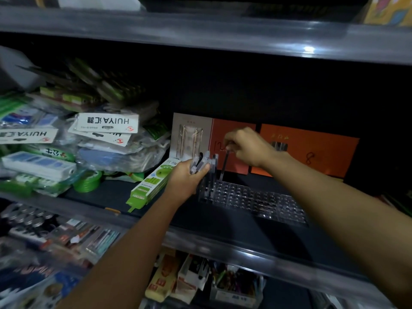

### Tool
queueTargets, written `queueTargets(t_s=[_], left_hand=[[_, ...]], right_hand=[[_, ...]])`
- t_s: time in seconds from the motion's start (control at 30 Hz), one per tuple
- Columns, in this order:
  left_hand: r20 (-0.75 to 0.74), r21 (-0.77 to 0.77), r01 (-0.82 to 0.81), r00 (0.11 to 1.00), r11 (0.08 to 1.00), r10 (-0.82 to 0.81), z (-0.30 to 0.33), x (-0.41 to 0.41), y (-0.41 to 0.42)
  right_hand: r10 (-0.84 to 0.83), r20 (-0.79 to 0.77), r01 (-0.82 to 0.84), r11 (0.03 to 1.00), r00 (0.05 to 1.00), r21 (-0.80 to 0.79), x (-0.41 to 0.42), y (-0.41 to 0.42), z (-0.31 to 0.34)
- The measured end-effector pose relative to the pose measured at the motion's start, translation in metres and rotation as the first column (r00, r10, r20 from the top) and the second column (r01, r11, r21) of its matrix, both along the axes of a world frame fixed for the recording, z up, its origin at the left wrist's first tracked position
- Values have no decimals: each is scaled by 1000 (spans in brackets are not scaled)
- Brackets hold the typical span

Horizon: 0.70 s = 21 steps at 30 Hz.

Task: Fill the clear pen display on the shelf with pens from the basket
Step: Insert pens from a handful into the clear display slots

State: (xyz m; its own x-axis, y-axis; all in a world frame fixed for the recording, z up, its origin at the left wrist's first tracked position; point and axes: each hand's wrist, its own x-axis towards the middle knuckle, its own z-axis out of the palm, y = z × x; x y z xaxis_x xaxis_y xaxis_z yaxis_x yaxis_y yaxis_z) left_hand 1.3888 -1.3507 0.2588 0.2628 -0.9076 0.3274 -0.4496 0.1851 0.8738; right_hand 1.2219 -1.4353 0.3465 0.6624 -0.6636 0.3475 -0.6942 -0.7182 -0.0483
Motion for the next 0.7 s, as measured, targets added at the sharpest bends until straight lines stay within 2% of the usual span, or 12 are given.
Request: queueTargets(t_s=[0.17, 0.4, 0.7], left_hand=[[-62, -10, 5, 998, 1000, -5, -2, 1, 1], [9, -3, 13, 1000, 1000, -13, -1, 5, 3], [-38, 53, 98, 995, 994, -96, -9, 11, -2]], right_hand=[[-17, -65, 19, 999, 998, 35, 2, 3, -3], [-41, -99, 47, 998, 994, 53, 10, -5, -15], [-3, -59, 11, 991, 998, 132, 16, -8, -22]])
